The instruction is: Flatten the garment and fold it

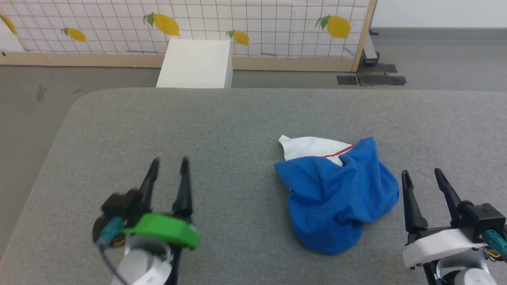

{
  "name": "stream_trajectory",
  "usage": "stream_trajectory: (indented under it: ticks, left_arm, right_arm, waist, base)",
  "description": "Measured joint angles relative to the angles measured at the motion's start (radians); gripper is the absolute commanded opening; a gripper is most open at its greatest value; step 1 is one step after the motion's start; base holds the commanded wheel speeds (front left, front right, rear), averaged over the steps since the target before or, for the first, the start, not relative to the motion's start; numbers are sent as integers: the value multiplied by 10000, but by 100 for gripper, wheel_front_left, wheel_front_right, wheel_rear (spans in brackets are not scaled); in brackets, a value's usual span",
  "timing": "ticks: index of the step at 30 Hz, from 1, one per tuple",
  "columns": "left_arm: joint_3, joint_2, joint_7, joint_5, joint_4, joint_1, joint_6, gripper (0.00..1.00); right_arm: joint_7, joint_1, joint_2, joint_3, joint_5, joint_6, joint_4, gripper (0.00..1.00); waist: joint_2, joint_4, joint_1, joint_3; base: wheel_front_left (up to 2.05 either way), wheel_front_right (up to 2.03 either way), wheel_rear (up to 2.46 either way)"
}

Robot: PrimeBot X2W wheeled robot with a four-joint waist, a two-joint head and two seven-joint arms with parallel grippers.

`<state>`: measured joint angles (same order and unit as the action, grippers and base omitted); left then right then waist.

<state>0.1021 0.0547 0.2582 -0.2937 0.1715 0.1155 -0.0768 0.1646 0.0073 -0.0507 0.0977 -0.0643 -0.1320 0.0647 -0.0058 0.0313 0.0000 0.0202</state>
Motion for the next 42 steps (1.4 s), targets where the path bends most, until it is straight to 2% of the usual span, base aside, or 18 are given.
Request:
stream_trajectory:
  ticks: [4,8,12,14,19,26,30,31,32,33,35,37,42]
  left_arm:
    - [1091,-15,-136,-731,788,1476,236,100]
    - [2523,-31,-1135,-1555,1831,2873,451,100]
    - [3524,-52,-2127,-2520,2828,3969,711,100]
    - [3883,-58,-2690,-2610,3425,4351,857,100]
    - [4357,-67,-4220,-2683,4886,4986,1235,100]
    - [4612,59,-5777,-2696,6148,5308,1590,100]
    - [4698,180,-6729,-2903,6287,5592,1482,100]
    - [4736,236,-7047,-2949,6293,5658,1409,88]
    - [4813,293,-7313,-2957,6280,5739,1306,35]
    - [4859,337,-7446,-2957,6245,5784,1252,0]
    - [4936,360,-7459,-2959,6082,5776,1149,0]
    - [4961,343,-6987,-2934,5885,5664,1137,0]
    - [4792,364,-4819,-2777,5233,5301,1319,0]
  right_arm:
    - [0,-15,2,-23,-4,0,-29,100]
    - [15,-94,0,-81,-52,0,-6,100]
    - [111,-334,4,-221,-140,0,128,100]
    - [153,-435,4,-284,-171,0,211,100]
    - [301,-486,0,-318,-257,0,433,100]
    - [464,-494,-4,-320,-384,0,654,100]
    - [520,-581,-2,-370,-443,0,757,100]
    - [531,-605,0,-370,-447,0,790,100]
    - [556,-623,-2,-368,-456,0,819,100]
    - [560,-641,-2,-362,-458,0,830,100]
    - [570,-665,-2,-353,-458,0,869,100]
    - [575,-668,-2,-345,-458,0,890,100]
    - [617,-669,-2,-255,-430,0,917,100]
  waist:
    - [0,-84,0,243]
    - [0,-247,0,521]
    - [0,-579,0,767]
    - [0,-780,0,876]
    - [0,-1371,0,1160]
    - [0,-2094,0,1578]
    - [0,-2359,0,1782]
    - [0,-2412,0,1826]
    - [0,-2451,0,1863]
    - [0,-2472,0,1885]
    - [0,-2472,0,1892]
    - [0,-2431,0,1855]
    - [0,-2246,0,1585]
  base:
    - [0,0,0]
    - [0,0,0]
    - [0,0,0]
    - [0,0,0]
    - [0,0,0]
    - [0,0,0]
    - [0,0,0]
    - [0,0,0]
    - [0,0,0]
    - [0,0,0]
    - [0,0,0]
    - [0,0,0]
    - [0,0,0]
